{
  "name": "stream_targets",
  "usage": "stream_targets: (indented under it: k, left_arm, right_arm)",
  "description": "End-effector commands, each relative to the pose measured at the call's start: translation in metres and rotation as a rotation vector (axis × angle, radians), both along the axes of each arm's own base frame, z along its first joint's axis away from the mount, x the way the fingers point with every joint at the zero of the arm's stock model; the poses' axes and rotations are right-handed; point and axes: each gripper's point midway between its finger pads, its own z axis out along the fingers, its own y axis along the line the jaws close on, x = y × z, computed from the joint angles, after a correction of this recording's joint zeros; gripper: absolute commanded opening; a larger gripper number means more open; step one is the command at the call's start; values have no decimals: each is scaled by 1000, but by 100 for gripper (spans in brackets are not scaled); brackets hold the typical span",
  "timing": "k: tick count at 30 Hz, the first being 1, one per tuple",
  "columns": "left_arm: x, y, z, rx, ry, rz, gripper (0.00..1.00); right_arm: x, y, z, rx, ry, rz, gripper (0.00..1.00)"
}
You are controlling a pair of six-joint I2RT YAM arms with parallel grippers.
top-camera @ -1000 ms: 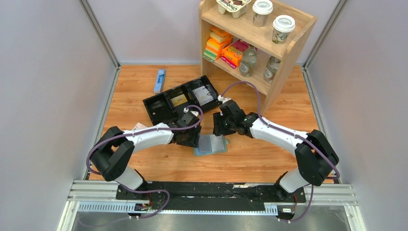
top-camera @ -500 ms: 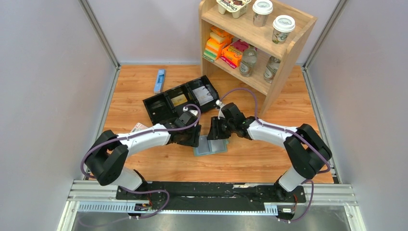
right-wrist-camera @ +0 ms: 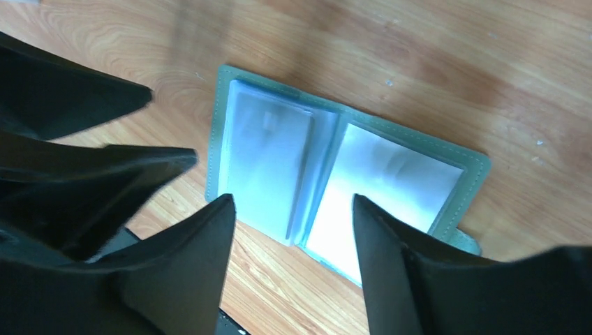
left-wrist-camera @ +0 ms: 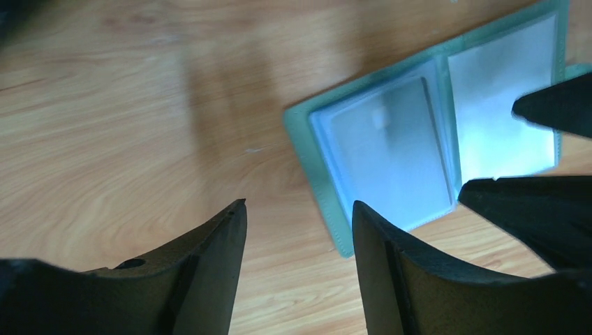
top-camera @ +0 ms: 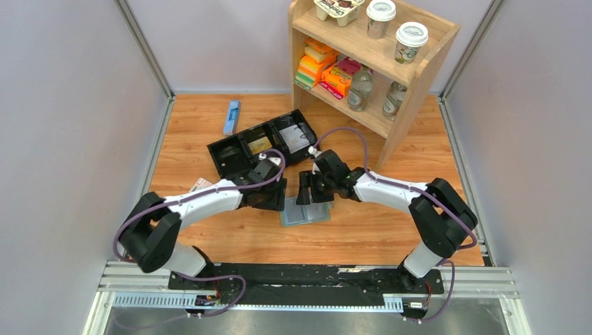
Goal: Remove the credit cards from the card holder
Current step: Remove the credit card from the card holder.
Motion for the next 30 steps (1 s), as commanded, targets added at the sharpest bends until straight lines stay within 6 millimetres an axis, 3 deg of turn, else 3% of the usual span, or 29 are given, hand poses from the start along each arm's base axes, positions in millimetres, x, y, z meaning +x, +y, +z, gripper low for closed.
stream_targets:
  k: [1,4,5,11,22,26,30]
  left_arm:
    - [9,27,34,-94,-94,120,66]
    - [7,44,45,-118,-139,174,67]
    - [9,48,57,-144,-175,197,68]
    - [2,64,73,-191,-250,244,70]
    - [0,50,62,-221,-199,202,70]
    - [0,42,58,-230,-165,169,69]
    - [-1,32,51,-240,-118,136,69]
  right_arm:
    - [11,13,14,-118,-120,28,69]
    - [5,21,10,-201,-156,60,77]
    - [0,26,8,-217,-161,84,78]
    - [-3,24,-8,-323,-163,107,78]
    - [-16,20,-38,-414,-107,165,77]
    - [-18,9,-50,-472,-91,164,70]
    - [-18,-1,-59,-520,-86,163,56]
